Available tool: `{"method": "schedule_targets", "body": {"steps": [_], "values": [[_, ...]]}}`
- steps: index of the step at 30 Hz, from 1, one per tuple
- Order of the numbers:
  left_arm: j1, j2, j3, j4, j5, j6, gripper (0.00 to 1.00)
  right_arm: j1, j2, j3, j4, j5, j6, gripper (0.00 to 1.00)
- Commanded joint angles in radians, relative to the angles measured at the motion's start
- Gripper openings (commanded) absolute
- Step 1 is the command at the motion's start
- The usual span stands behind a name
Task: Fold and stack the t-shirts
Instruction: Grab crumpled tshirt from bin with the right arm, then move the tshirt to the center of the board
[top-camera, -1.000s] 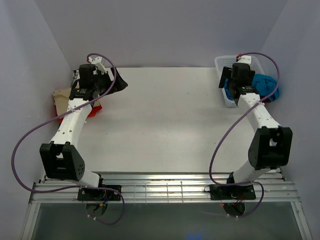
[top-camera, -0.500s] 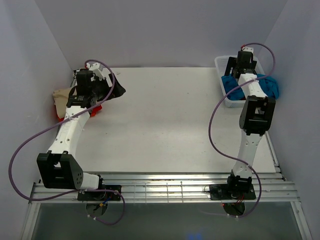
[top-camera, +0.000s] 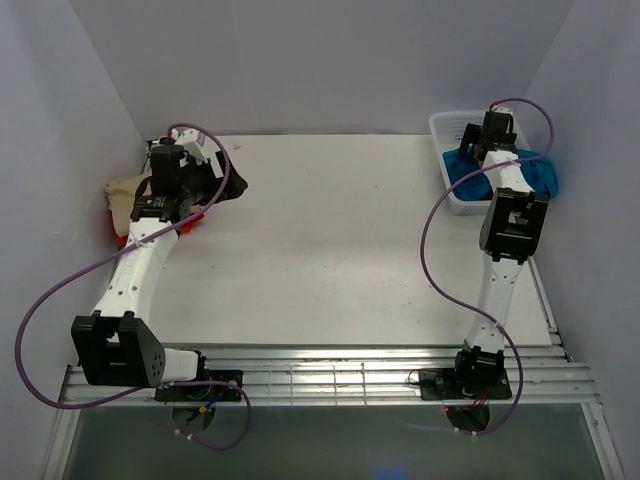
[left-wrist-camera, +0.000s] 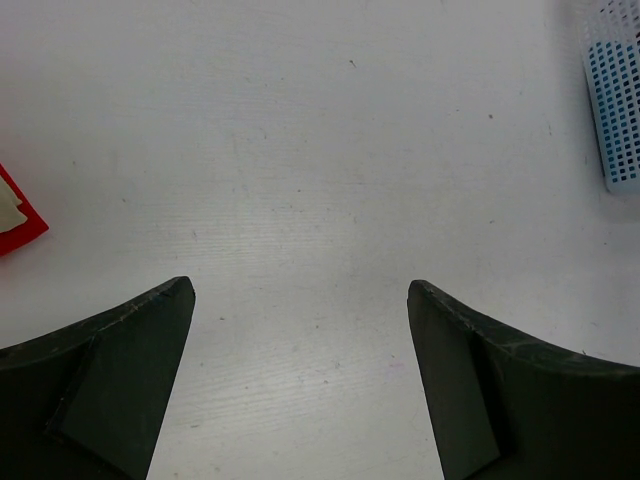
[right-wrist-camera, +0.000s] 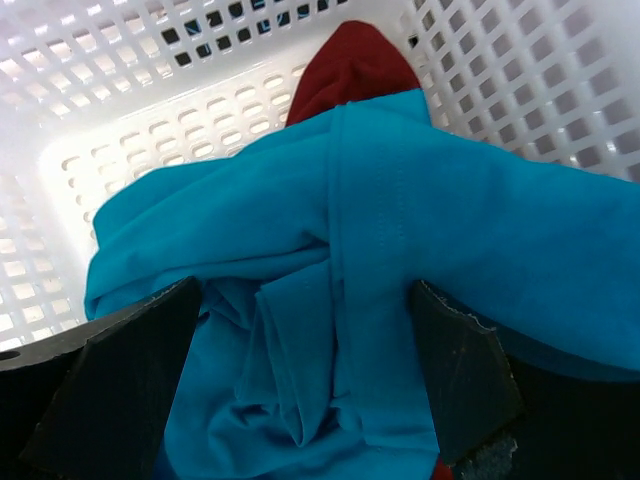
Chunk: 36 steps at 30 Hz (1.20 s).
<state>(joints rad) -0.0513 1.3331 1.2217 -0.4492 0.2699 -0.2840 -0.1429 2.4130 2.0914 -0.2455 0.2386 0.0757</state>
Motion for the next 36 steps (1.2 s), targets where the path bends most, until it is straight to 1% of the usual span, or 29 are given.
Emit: {"method": "schedule_targets", "body": {"steps": [1,2,4,5,6,7,8,10,11,15,18,19,21,22,23,24,25,29,31,34,35,36], "values": [[0.008,-0.04,-0.005,-0.008,-0.015,0.017,0.98,0.006,0.015,0.021,-0.011,-0.038,0.009,0.91],[0.01,-0.035,-0.005,-0.008,-0.015,0.017,0.98,0.006,0.015,0.018,-0.012,-0.039,0.007,0.91],[0.01,-0.032,-0.005,-0.008,-0.017,0.019,0.98,0.005,0.018,0.015,-0.014,-0.045,0.003,0.87],[0.01,-0.032,-0.004,-0.008,-0.018,0.02,0.98,0.005,0.018,0.013,-0.015,-0.054,-0.005,0.75],[0.011,-0.032,-0.005,-0.006,-0.02,0.02,0.98,0.003,0.017,0.01,-0.012,-0.058,-0.011,0.69],[0.011,-0.034,-0.008,-0.005,-0.02,0.019,0.98,0.003,0.012,0.01,-0.014,-0.059,-0.014,0.6],[0.011,-0.035,-0.013,-0.003,-0.023,0.019,0.98,0.003,0.011,0.009,-0.015,-0.062,-0.025,0.36],[0.011,-0.037,-0.019,0.003,-0.023,0.017,0.98,0.003,-0.003,0.004,-0.018,-0.059,-0.031,0.14],[0.013,-0.038,-0.027,0.003,-0.023,0.017,0.98,0.003,-0.011,0.002,-0.018,-0.053,-0.037,0.08],[0.013,-0.041,-0.04,0.007,-0.014,0.014,0.98,0.006,-0.07,-0.007,-0.041,-0.067,-0.059,0.08],[0.014,-0.04,-0.045,0.02,-0.008,0.006,0.98,0.029,-0.172,-0.01,-0.081,-0.111,-0.071,0.08],[0.013,-0.035,-0.044,0.024,-0.003,-0.001,0.98,0.04,-0.239,-0.008,-0.107,-0.126,-0.071,0.08],[0.013,-0.026,-0.042,0.036,0.002,-0.01,0.98,0.068,-0.313,-0.011,-0.127,-0.145,-0.077,0.08],[0.013,-0.015,-0.037,0.041,0.017,-0.015,0.98,0.104,-0.384,-0.004,-0.139,-0.147,-0.111,0.08],[0.013,-0.008,-0.036,0.044,0.023,-0.026,0.98,0.124,-0.42,0.002,-0.165,-0.144,-0.12,0.08],[0.013,-0.003,-0.034,0.056,0.032,-0.03,0.98,0.179,-0.449,0.012,-0.181,-0.137,-0.128,0.08],[0.013,0.003,-0.034,0.061,0.041,-0.037,0.98,0.202,-0.501,0.027,-0.201,-0.131,-0.139,0.08],[0.013,0.029,-0.034,0.084,0.081,-0.063,0.98,0.314,-0.595,0.12,-0.317,-0.15,-0.139,0.08],[0.013,0.035,-0.033,0.092,0.089,-0.066,0.98,0.385,-0.644,0.133,-0.342,-0.156,-0.14,0.08],[0.013,0.038,-0.03,0.102,0.089,-0.066,0.98,0.45,-0.701,0.147,-0.359,-0.257,-0.108,0.08],[0.014,0.038,-0.027,0.104,0.089,-0.066,0.98,0.454,-0.709,0.154,-0.357,-0.357,-0.078,0.08],[0.013,0.041,-0.024,0.106,0.089,-0.066,0.98,0.463,-0.713,0.18,-0.357,-0.401,-0.044,0.08]]}}
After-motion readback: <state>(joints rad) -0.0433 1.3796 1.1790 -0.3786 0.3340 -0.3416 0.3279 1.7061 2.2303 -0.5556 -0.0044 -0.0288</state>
